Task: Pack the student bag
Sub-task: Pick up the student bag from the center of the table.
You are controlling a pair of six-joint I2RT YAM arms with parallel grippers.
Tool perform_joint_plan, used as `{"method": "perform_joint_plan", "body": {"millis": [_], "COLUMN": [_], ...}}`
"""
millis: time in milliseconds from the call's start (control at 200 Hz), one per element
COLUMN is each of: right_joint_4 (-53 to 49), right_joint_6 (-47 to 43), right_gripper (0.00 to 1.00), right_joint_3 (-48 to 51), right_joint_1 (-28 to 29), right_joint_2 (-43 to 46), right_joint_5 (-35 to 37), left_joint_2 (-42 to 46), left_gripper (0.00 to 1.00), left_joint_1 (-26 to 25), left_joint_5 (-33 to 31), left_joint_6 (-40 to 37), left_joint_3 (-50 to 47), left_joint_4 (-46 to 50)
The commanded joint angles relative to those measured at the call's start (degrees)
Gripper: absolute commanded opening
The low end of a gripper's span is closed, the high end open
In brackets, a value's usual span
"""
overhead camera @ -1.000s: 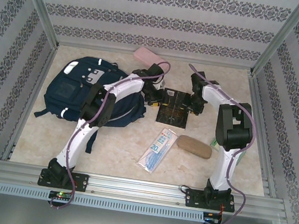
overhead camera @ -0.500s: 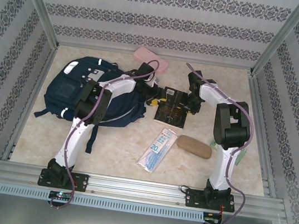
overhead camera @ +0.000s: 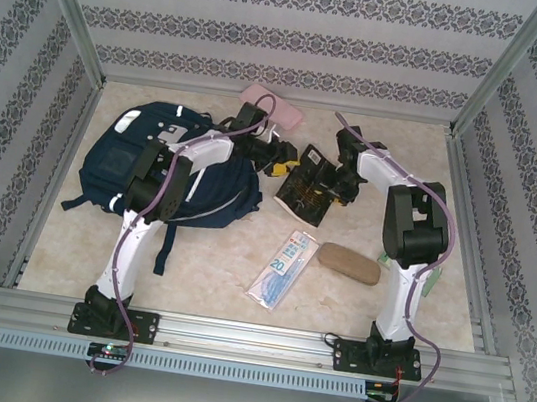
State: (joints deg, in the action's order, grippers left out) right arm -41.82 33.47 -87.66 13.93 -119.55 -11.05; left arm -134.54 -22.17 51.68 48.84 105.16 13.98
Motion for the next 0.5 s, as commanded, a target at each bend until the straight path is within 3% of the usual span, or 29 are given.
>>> {"method": "perform_joint_plan", "body": {"millis": [0, 90, 230, 495], "right_joint_4": [2.3, 2.5, 2.4, 2.6], "right_joint_6": [0.5, 0.8, 0.8, 0.7], "right_gripper": [0.51, 0.51, 0.51, 0.51], "right_joint_3": [-1.0, -1.2, -1.2, -0.8], "right_joint_1": [2.4, 2.3, 2.3, 2.3], "right_joint_2": [-1.2, -1.6, -1.2, -0.6], "right_joint_5": [-5.1, -5.5, -5.5, -5.6], "left_joint_2": [-1.5, -2.2, -0.5, -3.2], "left_gripper": [0.49, 0.48, 0.48, 0.44], "left_joint_1": [-2.6, -3.1, -3.9, -5.5], "left_joint_5": [4.4, 10.4, 11.5, 5.6], "left_joint_6": [-11.8, -6.6, 0.0, -11.4], "left_joint_3": [4.6, 2.1, -1.3, 6.2], "left_joint_4": [13.4, 4.8, -6.1, 13.0]}}
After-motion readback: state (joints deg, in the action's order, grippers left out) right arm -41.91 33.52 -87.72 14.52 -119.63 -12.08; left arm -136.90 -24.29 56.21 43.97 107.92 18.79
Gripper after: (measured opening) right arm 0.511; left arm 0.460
